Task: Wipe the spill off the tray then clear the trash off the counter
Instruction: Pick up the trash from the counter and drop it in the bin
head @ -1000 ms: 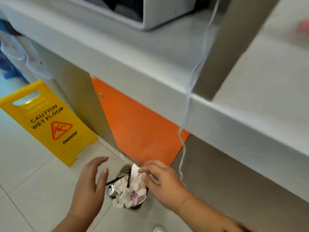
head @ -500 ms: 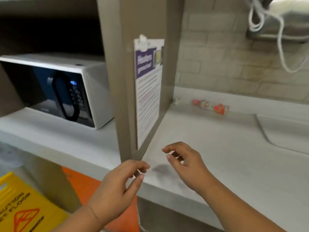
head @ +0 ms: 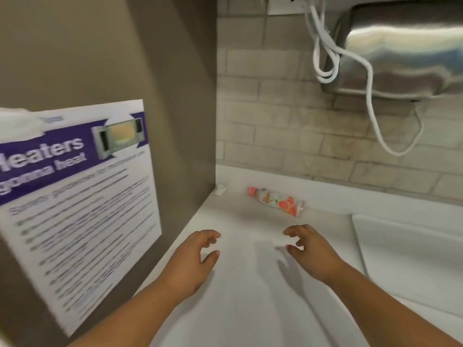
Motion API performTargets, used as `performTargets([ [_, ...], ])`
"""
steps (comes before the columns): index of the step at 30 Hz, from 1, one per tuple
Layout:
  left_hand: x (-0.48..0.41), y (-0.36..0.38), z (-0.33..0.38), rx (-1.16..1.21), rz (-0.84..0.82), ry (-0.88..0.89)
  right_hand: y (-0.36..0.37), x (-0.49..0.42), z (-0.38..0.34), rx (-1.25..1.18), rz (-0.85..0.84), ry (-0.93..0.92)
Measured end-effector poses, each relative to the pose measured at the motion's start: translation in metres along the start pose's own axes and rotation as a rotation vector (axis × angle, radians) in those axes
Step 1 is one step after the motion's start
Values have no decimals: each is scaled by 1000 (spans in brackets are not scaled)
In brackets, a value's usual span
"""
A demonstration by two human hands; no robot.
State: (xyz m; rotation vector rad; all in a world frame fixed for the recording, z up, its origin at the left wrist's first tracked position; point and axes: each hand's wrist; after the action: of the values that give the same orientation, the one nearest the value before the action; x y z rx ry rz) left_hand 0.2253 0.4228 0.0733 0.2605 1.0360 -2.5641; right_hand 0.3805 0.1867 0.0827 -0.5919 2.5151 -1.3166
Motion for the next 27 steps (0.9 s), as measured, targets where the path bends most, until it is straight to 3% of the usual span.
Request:
performTargets([
  [7, -110, 31, -31, -110, 1, -203, -14, -88, 36, 238, 67, 76],
  [12, -190, 50, -53, -269, -25, -289, -9, -137, 50, 171, 129, 101],
  [19, -257, 77, -94, -346, -47, -244, 4, -183, 58, 118, 135, 70],
  [27, -274, 88, -120, -565, -275, -206, 17, -196, 62, 115, 123, 91],
])
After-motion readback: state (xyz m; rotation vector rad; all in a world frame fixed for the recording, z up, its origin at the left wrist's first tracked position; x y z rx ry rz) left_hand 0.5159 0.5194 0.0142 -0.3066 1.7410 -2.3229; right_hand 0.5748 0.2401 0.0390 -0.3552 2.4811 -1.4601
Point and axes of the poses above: each hand's wrist, its own x-axis away from the middle knuckle, its own y-axis out of the palm, z = x × y, and after that the axes turned 6 degrees about y, right-handed
